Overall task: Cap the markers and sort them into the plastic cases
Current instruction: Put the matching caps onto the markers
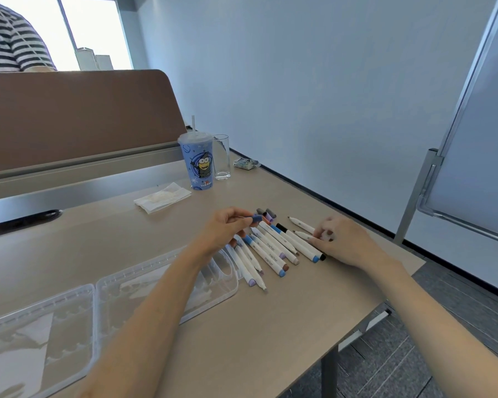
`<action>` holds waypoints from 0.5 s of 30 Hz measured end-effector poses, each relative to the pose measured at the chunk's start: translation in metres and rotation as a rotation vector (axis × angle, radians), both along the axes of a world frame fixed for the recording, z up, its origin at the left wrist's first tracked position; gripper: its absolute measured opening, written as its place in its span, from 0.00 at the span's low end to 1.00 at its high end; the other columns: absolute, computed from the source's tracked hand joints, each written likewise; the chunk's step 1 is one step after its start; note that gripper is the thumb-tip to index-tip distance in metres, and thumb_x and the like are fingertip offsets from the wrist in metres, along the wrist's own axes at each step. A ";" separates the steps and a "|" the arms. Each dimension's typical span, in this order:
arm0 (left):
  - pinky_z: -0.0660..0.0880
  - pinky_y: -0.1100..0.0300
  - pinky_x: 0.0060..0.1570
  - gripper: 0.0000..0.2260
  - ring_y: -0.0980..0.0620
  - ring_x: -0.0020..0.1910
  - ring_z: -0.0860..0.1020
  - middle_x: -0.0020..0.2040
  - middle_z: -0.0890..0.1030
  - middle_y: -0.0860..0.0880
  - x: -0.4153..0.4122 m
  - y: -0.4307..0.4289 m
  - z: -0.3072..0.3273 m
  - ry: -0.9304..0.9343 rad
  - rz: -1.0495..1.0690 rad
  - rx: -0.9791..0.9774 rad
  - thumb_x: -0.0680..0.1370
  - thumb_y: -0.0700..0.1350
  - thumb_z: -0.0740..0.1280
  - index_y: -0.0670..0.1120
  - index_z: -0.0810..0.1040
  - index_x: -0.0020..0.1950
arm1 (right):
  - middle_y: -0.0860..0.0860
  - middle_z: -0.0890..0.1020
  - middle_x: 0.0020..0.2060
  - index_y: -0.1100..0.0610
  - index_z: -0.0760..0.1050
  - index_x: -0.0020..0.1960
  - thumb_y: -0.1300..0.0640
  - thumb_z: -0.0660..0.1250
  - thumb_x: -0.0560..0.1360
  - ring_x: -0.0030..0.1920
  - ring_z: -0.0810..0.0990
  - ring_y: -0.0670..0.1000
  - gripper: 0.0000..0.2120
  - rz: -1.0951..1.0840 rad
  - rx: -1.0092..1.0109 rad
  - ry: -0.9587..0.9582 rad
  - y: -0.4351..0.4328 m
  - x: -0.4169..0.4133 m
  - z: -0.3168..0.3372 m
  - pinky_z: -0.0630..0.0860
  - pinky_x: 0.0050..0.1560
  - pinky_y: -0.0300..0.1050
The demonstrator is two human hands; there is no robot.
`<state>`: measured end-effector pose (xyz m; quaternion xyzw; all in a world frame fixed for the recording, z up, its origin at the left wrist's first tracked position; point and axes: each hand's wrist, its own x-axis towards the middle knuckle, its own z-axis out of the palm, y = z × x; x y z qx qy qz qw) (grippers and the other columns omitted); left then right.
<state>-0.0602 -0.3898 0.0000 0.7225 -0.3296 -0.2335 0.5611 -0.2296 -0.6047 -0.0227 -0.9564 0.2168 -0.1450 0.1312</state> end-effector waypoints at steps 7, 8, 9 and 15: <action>0.73 0.65 0.28 0.05 0.57 0.33 0.76 0.44 0.84 0.52 0.000 -0.001 0.000 0.011 -0.003 -0.016 0.81 0.42 0.62 0.46 0.76 0.54 | 0.40 0.81 0.46 0.49 0.81 0.51 0.47 0.67 0.76 0.47 0.77 0.40 0.08 0.034 0.164 -0.261 0.017 0.001 0.012 0.71 0.45 0.31; 0.73 0.65 0.28 0.05 0.57 0.33 0.76 0.44 0.84 0.52 -0.001 -0.001 0.000 0.015 -0.002 -0.021 0.81 0.41 0.62 0.46 0.76 0.54 | 0.40 0.82 0.44 0.50 0.81 0.51 0.49 0.68 0.76 0.43 0.78 0.39 0.07 0.079 0.224 -0.304 0.023 0.001 0.016 0.72 0.41 0.29; 0.73 0.65 0.28 0.05 0.58 0.33 0.76 0.44 0.84 0.52 -0.001 -0.001 0.000 0.016 -0.003 -0.024 0.81 0.41 0.62 0.46 0.76 0.54 | 0.40 0.82 0.41 0.49 0.81 0.50 0.49 0.69 0.75 0.40 0.79 0.38 0.06 0.124 0.260 -0.329 0.028 0.001 0.019 0.72 0.39 0.28; 0.72 0.64 0.29 0.05 0.58 0.33 0.76 0.44 0.84 0.53 -0.003 0.002 0.001 0.020 -0.028 -0.043 0.81 0.42 0.62 0.48 0.77 0.52 | 0.39 0.82 0.39 0.47 0.82 0.50 0.50 0.69 0.76 0.40 0.78 0.41 0.05 0.234 0.231 -0.382 0.040 0.004 0.031 0.73 0.37 0.33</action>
